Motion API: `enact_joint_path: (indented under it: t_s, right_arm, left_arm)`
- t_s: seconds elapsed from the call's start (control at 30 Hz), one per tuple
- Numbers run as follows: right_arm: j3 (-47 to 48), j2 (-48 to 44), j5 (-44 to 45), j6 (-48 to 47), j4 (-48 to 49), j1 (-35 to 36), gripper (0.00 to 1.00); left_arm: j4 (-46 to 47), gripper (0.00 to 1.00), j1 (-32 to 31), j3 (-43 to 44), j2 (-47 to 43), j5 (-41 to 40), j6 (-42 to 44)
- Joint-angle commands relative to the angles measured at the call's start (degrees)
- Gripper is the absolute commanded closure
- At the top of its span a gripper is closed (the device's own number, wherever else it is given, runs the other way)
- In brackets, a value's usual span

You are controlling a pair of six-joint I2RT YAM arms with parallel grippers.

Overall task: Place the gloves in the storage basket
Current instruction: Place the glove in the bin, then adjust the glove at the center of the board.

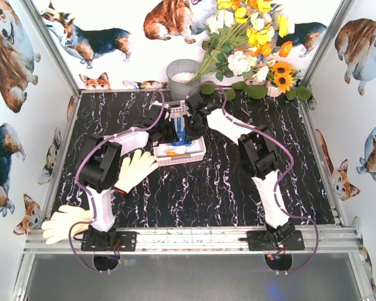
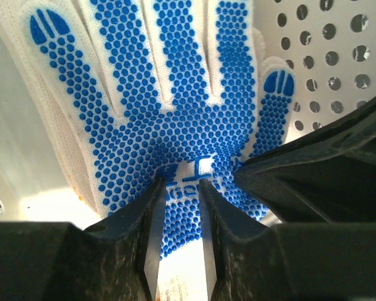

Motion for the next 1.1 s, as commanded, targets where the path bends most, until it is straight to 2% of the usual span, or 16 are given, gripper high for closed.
enact_joint_path:
  t_s: [0.0,0.23,0.4,0.6,0.8,1.0,1.07]
  right_arm:
    - [2.57,-3.84,-0.77,-0.12,3.13,0.02,0.84]
    - [-0.25,-14.76,0.23,-1.11,4.55,0.02,0.71]
    - [-6.33,-23.87,2.92,-2.16,5.99,-0.06,0.65]
    - [-19.39,-36.6,6.77,-2.43,10.99,-0.88,0.62]
    - [-34.99,-50.3,9.52,-1.96,13.63,-3.76,0.55]
    - [-44.08,-57.81,9.03,-1.43,11.57,-7.77,0.54]
    - [-46.27,-59.64,9.32,-1.16,11.92,-8.13,0.54]
  left_arm:
    - [2.03,0.74,0.41,-0.74,-3.52,2.5,1.77]
    - [2.82,0.59,0.41,0.74,-11.75,5.18,3.41]
    - [-0.16,0.51,0.51,-1.21,-19.45,1.62,4.59]
    - [-5.75,0.43,1.13,-6.52,-28.46,-3.42,4.85]
    - [-12.86,0.28,2.41,-15.47,-38.95,-8.86,2.26]
    - [-22.86,0.25,6.63,-23.79,-44.71,-12.28,-1.69]
    - [-25.39,0.31,7.5,-25.41,-45.02,-13.11,-2.48]
